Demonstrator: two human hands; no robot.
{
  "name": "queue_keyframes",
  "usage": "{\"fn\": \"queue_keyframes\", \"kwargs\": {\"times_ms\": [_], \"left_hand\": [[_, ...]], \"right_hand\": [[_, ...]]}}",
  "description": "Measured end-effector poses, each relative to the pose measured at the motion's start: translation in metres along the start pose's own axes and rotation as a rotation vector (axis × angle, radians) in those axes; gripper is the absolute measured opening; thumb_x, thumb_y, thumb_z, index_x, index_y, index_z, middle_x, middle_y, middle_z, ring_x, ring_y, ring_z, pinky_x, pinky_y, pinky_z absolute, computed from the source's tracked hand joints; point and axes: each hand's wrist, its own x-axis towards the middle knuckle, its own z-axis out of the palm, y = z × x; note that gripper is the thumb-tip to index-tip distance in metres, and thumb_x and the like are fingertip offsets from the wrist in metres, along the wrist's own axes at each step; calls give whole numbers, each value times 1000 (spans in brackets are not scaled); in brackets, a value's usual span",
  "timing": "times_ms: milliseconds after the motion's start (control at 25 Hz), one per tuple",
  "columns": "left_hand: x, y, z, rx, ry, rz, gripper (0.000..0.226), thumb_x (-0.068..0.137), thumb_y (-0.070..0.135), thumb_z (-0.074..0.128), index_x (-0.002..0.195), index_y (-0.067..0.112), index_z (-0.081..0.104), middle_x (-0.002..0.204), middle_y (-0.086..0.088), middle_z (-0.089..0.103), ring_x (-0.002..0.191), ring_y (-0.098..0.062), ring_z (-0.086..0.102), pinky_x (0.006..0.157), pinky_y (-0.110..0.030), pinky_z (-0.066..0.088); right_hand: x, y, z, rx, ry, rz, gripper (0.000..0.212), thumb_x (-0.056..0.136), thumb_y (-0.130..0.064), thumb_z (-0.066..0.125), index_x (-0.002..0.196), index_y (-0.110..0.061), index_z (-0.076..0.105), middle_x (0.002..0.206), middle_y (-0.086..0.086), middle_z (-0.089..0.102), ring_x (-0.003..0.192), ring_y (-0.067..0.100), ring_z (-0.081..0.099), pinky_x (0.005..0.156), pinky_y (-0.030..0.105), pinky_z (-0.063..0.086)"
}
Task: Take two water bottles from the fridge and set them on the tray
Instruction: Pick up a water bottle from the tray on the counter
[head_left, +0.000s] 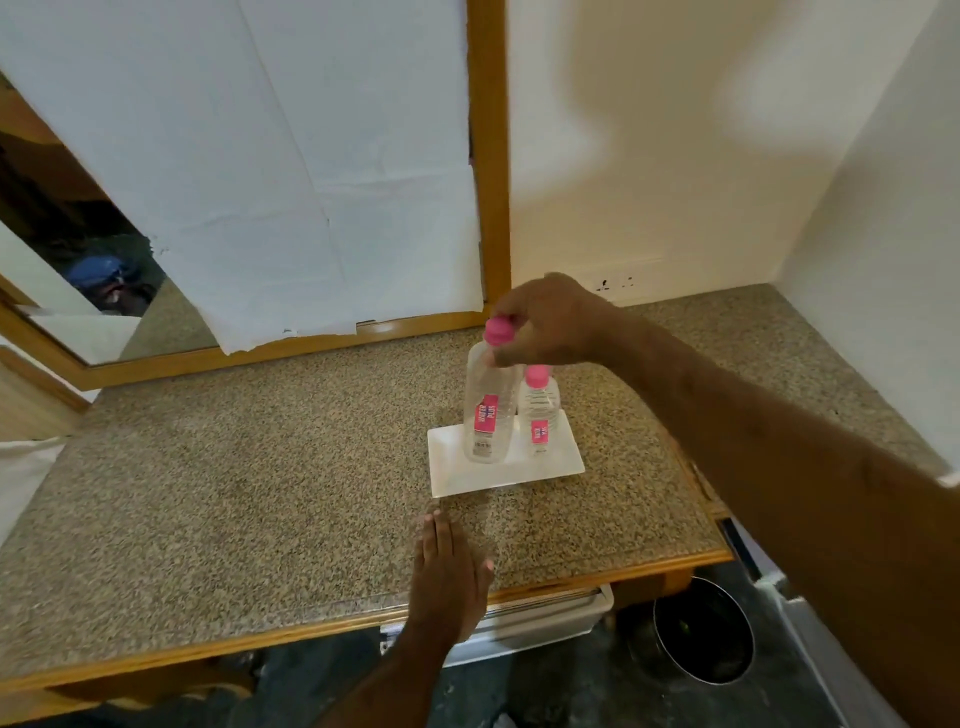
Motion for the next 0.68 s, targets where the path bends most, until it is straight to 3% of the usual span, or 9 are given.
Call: {"fn": "queue_keyframes", "kwargs": {"times_ms": [80, 200, 280, 520, 680], "left_hand": [[3, 22, 0, 29, 6, 120, 72, 94, 49, 21, 146, -1, 15, 155, -28, 19, 143, -43, 13, 116, -53, 22], [21, 75, -7, 59, 26, 280, 66, 94, 42, 25, 144, -1, 25, 152, -27, 27, 143, -41, 19, 117, -52, 22], [38, 112, -9, 39, 35, 309, 64, 94, 40, 27, 141, -3, 31, 149, -28, 33, 141, -42, 24, 117, -52, 23], [83, 198, 13, 4, 33, 404, 61, 92, 39, 44, 135, -4, 35, 141, -30, 41, 131, -45, 37, 108, -55, 33], [111, 235, 32, 20, 45, 412, 67, 93, 43, 30, 141, -5, 27, 149, -30, 29, 141, -44, 21, 114, -57, 23]], "right_hand": [[-22, 0, -26, 0, -66, -21, 34, 73, -52, 68, 81, -19, 65, 78, 0, 65, 73, 18, 59, 68, 39, 50], [-76, 29, -48, -96, -203, 27, 28, 75, -54, 67, 74, -28, 59, 74, -9, 58, 67, 9, 52, 56, 30, 38], [-117, 66, -45, -111, -291, 151, 26, 77, -50, 69, 81, -26, 61, 78, -7, 59, 69, 11, 52, 59, 28, 36], [-227, 185, 27, -219, -518, 471, 27, 84, -31, 64, 104, -14, 65, 103, 4, 65, 94, 22, 59, 79, 34, 49], [-280, 243, 105, -119, -487, 582, 20, 84, -20, 59, 100, -10, 65, 104, 11, 68, 96, 28, 61, 67, 28, 40]]}}
